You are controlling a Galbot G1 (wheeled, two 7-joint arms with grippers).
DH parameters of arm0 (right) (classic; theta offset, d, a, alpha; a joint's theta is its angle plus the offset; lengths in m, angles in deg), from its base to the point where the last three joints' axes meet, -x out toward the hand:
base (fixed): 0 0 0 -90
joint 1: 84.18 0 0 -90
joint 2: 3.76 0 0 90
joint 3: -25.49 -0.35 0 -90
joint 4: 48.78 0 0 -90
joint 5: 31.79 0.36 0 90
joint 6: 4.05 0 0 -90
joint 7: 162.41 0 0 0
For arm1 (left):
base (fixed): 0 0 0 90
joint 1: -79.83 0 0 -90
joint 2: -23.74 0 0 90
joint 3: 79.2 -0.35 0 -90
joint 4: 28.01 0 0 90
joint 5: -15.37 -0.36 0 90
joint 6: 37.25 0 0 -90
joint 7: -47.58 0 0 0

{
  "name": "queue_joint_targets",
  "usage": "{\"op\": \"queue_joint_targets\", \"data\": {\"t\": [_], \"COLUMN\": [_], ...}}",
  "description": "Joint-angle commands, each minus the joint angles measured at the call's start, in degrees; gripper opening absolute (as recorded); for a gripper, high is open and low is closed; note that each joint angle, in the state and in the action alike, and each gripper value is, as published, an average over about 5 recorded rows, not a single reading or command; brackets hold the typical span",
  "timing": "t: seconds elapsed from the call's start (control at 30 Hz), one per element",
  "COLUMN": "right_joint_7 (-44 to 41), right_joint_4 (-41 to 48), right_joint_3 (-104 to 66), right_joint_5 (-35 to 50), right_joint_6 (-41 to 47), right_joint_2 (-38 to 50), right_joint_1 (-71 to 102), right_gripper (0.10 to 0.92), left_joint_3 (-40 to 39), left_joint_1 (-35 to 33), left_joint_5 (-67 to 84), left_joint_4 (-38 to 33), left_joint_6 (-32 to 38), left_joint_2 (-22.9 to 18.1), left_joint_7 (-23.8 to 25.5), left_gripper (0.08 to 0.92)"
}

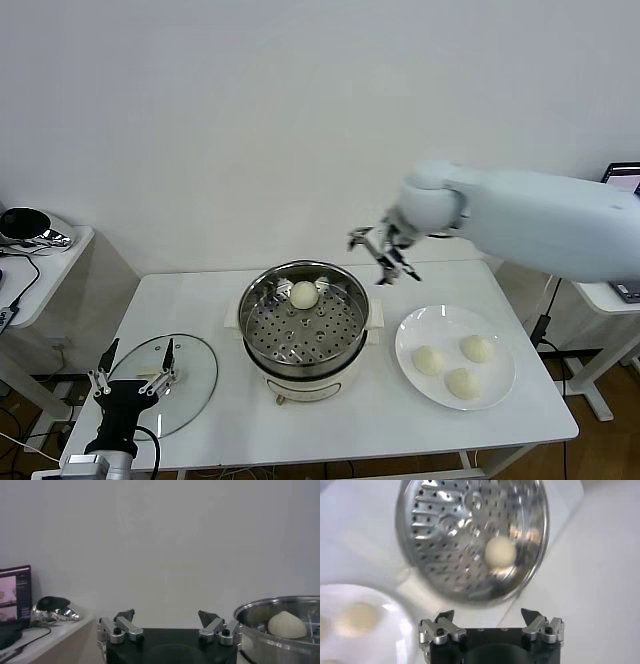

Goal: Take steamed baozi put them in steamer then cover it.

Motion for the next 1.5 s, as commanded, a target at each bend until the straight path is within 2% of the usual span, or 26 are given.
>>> {"op": "queue_joint_targets", "data": {"t": [0.03, 0.23, 0.5, 0.73, 0.93, 1.5], "right_joint_7": [-0.03, -0.94, -3.18, -4.25, -3.73, -2.81], "right_joint_4": [-9.52, -5.62, 1.42, 8.38, 12.80, 16.64], "right_joint_3": [1.60, -4.52, -16.54, -19.66, -22.52, -24.92], "right_joint_5": [2.71, -2.42, -7.70, -13.29, -14.60, -16.54], "right_joint_6": [11.87, 8.39, 4.07, 1.45, 1.28, 1.08], "right_joint_2": [15.70, 16.94, 12.77, 7.19, 2.90, -0.94], "right_joint_1": [0.19, 12.43, 28.95, 34.59, 39.63, 43.28], "right_gripper": [0.823, 0.823, 0.823, 0.823, 0.823, 0.805], "left_joint_3": [-0.22, -0.03, 0.56, 0.96, 1.10, 1.46], "left_joint_1": [-0.06, -0.27, -0.59, -0.50, -0.56, -0.30], "left_joint_5": [-0.14, -0.29, -0.60, -0.67, -0.78, -0.71], "left_joint_4": [-0.18, -0.42, -0.13, 0.26, 0.48, 1.11], "left_joint_6": [-0.11, -0.17, -0.21, -0.38, -0.38, -0.20], "left_joint_2": [0.28, 0.06, -0.47, -1.17, -1.51, -1.57], "left_joint_7": [0.03, 0.03, 0.03, 0.06, 0.08, -0.01], "left_gripper": [0.823, 0.823, 0.823, 0.823, 0.823, 0.823]}}
